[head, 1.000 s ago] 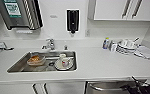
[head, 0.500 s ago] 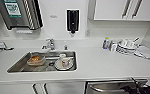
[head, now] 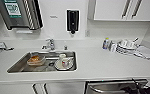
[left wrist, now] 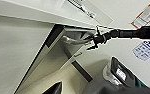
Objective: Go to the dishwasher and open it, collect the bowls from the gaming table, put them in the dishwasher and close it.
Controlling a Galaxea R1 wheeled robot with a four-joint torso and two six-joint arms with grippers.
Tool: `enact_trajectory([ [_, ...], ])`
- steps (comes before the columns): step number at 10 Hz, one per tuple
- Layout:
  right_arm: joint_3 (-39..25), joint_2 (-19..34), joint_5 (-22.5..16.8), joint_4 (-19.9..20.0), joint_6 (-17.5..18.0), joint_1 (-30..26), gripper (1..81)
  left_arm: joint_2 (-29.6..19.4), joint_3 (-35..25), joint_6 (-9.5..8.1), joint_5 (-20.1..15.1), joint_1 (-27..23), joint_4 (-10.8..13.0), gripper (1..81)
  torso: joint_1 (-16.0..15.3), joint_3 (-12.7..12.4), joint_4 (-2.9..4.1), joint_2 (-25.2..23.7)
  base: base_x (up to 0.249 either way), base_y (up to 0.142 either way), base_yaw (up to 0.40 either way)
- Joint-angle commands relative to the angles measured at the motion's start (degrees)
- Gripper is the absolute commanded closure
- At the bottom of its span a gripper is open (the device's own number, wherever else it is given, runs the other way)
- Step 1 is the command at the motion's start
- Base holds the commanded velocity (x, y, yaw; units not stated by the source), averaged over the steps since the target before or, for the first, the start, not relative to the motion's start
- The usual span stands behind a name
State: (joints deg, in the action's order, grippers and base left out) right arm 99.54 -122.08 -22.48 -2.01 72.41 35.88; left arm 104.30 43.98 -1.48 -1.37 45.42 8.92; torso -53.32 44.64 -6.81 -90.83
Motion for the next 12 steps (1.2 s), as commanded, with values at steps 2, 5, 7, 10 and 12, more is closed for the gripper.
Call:
enact_trajectory([
  [2,1.97,1.81,-15.05,-2.38,-0.43,0.3,1.0,-1.9,-1.88,0.33,-0.57,-4.86,0.48,1.0,0.0,0.0,0.0,0.0,-0.033,0.0,0.0],
  [5,2.23,1.63,-15.05,-2.38,-0.61,0.47,1.0,-1.81,-1.88,0.24,-0.57,-4.86,0.39,1.0,-0.02,0.0,0.0,0.0,-0.072,0.0,0.0],
  [7,2.23,1.19,-15.14,-2.38,-0.52,0.39,1.0,-1.81,-1.88,0.24,-0.57,-4.86,0.39,1.0,-0.02,0.0,0.0,0.0,-0.075,0.0,0.0],
  [10,2.85,0.75,-14.35,-2.38,-0.78,2.23,1.0,-1.81,-1.88,0.16,-0.66,-4.86,0.48,1.0,-0.02,0.0,0.0,0.0,-0.074,0.0,0.0],
  [12,2.67,1.11,-14.17,-2.21,-0.86,3.37,1.0,-1.55,-1.97,0.16,-0.74,-4.86,0.48,1.0,-0.02,0.0,0.0,-0.02,-0.074,0.0,0.0],
])
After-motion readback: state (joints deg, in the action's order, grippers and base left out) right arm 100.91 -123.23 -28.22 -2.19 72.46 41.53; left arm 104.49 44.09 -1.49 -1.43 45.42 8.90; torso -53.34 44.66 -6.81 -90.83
